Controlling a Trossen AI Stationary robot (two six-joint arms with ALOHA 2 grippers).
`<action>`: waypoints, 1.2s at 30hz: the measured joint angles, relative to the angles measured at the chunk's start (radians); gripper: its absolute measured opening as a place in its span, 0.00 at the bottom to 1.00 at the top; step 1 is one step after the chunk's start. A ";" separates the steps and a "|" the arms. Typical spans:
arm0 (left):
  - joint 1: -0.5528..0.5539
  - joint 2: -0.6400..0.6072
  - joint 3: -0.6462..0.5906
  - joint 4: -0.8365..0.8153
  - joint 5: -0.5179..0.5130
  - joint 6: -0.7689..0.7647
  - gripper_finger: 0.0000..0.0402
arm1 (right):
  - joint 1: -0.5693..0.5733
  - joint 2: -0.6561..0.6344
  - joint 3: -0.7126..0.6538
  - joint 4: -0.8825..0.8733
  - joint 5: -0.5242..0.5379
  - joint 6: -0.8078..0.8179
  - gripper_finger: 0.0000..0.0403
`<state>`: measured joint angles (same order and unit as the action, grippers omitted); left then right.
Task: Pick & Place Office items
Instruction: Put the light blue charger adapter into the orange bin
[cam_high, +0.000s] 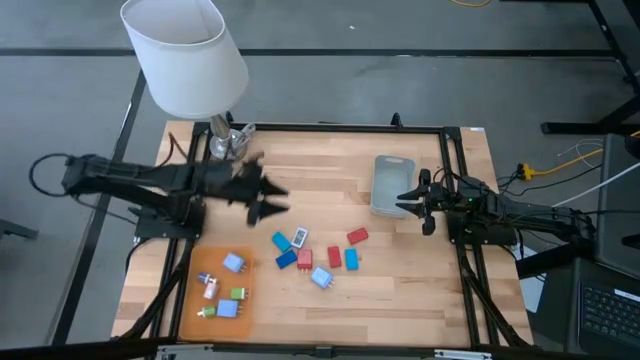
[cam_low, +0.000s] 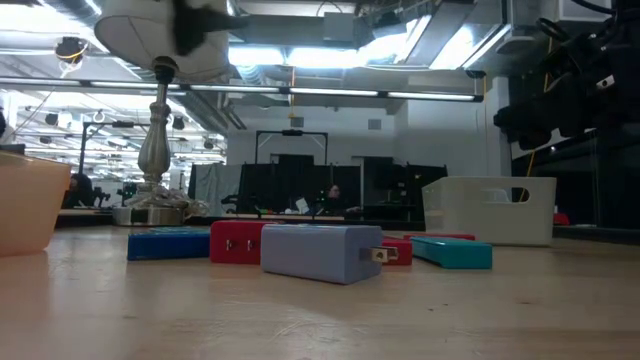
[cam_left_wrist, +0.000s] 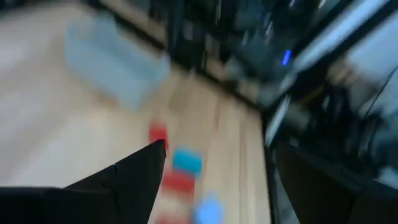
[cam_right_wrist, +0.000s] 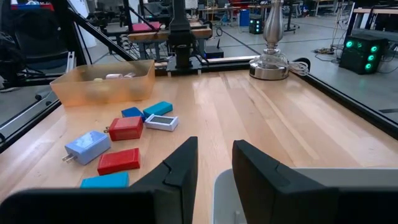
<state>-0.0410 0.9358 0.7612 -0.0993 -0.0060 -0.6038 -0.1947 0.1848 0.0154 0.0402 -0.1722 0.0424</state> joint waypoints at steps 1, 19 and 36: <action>0.059 0.019 0.000 0.059 0.054 0.004 0.74 | 0.000 0.000 0.000 0.000 0.000 0.000 0.25; 0.128 0.766 0.446 -0.356 0.311 0.676 0.64 | 0.000 0.000 0.000 0.000 0.000 0.000 0.25; -0.168 0.907 0.556 -0.427 0.319 0.950 0.72 | 0.000 0.000 0.000 0.000 0.000 0.000 0.25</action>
<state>-0.2092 1.8425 1.3169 -0.5262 0.3126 0.3466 -0.1946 0.1848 0.0158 0.0401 -0.1722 0.0425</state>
